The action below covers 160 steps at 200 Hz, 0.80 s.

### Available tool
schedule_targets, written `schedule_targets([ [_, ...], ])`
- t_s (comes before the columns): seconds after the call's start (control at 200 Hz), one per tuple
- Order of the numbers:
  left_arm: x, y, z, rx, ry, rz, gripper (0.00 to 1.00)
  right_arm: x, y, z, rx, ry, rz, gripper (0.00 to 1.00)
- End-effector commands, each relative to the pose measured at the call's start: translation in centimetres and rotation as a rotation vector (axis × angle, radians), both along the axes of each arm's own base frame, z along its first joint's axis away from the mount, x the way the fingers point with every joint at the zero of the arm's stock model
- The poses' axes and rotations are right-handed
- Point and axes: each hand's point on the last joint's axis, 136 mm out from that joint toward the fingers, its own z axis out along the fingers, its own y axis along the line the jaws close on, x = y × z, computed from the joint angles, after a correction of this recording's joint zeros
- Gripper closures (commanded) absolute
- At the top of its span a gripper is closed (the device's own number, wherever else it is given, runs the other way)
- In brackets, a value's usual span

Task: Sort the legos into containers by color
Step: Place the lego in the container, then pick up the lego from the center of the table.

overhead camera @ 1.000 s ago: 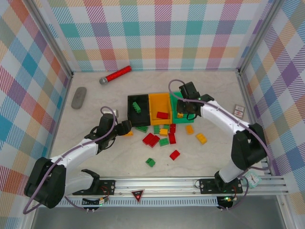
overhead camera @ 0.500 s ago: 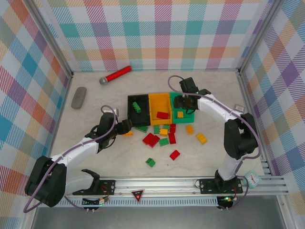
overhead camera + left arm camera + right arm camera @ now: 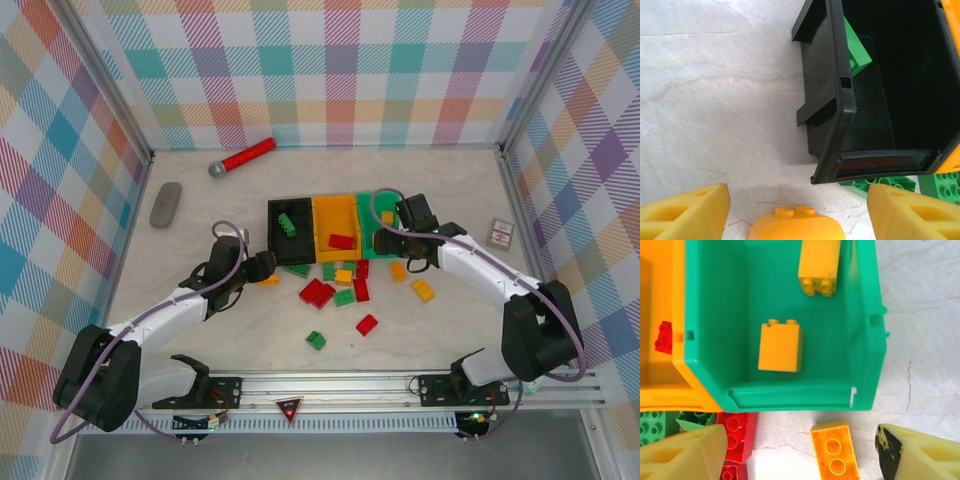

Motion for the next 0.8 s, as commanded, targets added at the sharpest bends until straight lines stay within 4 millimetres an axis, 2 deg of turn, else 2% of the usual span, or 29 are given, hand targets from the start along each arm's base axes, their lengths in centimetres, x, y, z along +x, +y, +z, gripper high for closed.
schedule_targets([
  [0.0,0.5,0.8,0.8,0.012,-0.012,0.036,0.27,-0.3,0.1,0.0,0.018,-0.013,-0.015,0.22],
  [0.105,0.5,1.1,0.9,0.023,-0.015,0.049,0.28,-1.2,1.9,0.0,0.101,0.001,0.021,0.23],
  [0.245,0.6,1.8,0.6,0.04,-0.003,0.086,0.28,-2.2,5.3,1.5,0.098,-0.038,0.12,0.23],
  [0.445,0.6,2.8,-0.1,0.006,0.027,0.131,0.28,-3.8,12.2,2.5,0.163,-0.047,0.305,0.23],
  [0.665,0.7,4.3,-1.4,-0.085,0.078,0.189,0.28,-5.8,21.0,0.7,0.097,-0.028,0.541,0.23],
  [0.795,0.9,4.9,-2.0,-0.136,0.106,0.212,0.28,-6.7,25.3,-0.4,0.079,-0.014,0.64,0.23],
])
